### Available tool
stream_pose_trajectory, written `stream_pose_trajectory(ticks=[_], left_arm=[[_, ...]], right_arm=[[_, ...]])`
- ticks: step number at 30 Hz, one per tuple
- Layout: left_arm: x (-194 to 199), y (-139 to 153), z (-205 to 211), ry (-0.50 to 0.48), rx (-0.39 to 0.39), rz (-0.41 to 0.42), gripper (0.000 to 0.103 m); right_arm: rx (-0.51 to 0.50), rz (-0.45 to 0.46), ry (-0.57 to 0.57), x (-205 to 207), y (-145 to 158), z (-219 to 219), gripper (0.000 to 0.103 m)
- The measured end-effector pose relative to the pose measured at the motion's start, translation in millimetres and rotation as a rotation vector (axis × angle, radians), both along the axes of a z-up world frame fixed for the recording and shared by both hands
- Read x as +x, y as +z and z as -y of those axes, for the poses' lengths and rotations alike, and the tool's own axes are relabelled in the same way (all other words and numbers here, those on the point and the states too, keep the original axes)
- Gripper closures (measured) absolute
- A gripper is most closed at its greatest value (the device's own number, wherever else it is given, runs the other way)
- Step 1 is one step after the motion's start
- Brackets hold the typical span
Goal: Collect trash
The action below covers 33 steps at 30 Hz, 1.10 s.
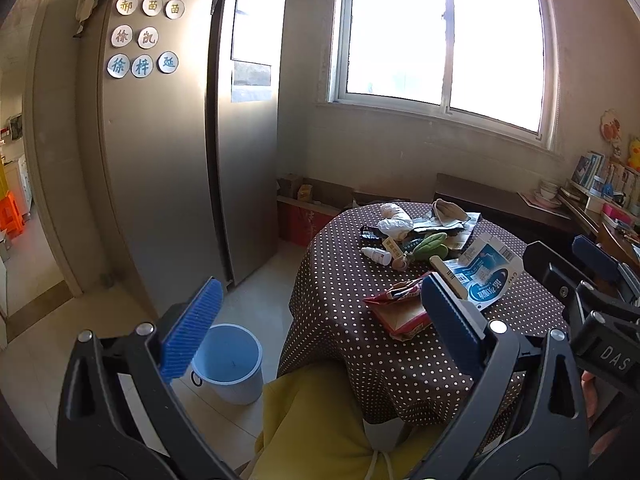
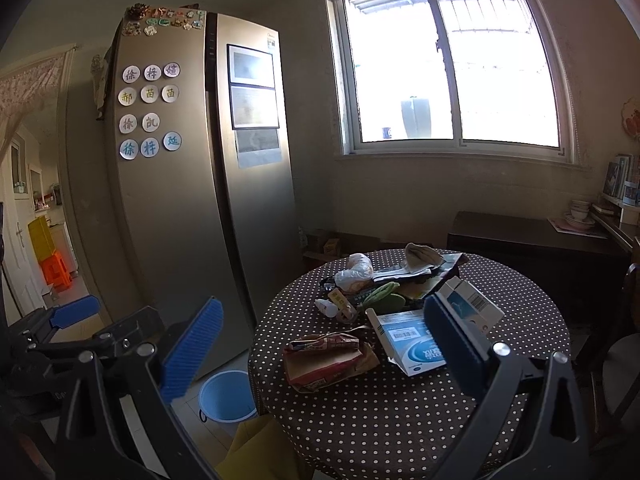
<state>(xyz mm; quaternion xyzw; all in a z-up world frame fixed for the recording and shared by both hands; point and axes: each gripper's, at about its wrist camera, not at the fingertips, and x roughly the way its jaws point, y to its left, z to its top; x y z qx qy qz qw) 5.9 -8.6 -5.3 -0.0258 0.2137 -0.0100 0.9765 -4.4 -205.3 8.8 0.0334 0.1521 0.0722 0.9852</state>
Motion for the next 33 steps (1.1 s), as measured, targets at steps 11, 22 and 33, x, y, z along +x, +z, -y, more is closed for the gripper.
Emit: stream_pose_trajectory(ticks=[11, 22, 33], left_arm=[[0.8, -1.3, 3.3, -0.012, 0.001, -0.007, 0.006], [0.0, 0.4, 3.8, -0.011, 0.003, -0.002, 0.006], [0.1, 0.1, 3.4, -0.012, 0.003, -0.005, 0.006]], right_arm=[[-0.006, 0.000, -0.002, 0.0, 0.2, 0.7, 0.004], [-0.007, 0.003, -0.001, -1.3, 0.9, 0.8, 0.004], [0.000, -0.004, 0.001, 0.0, 0.1, 1.5, 0.004]])
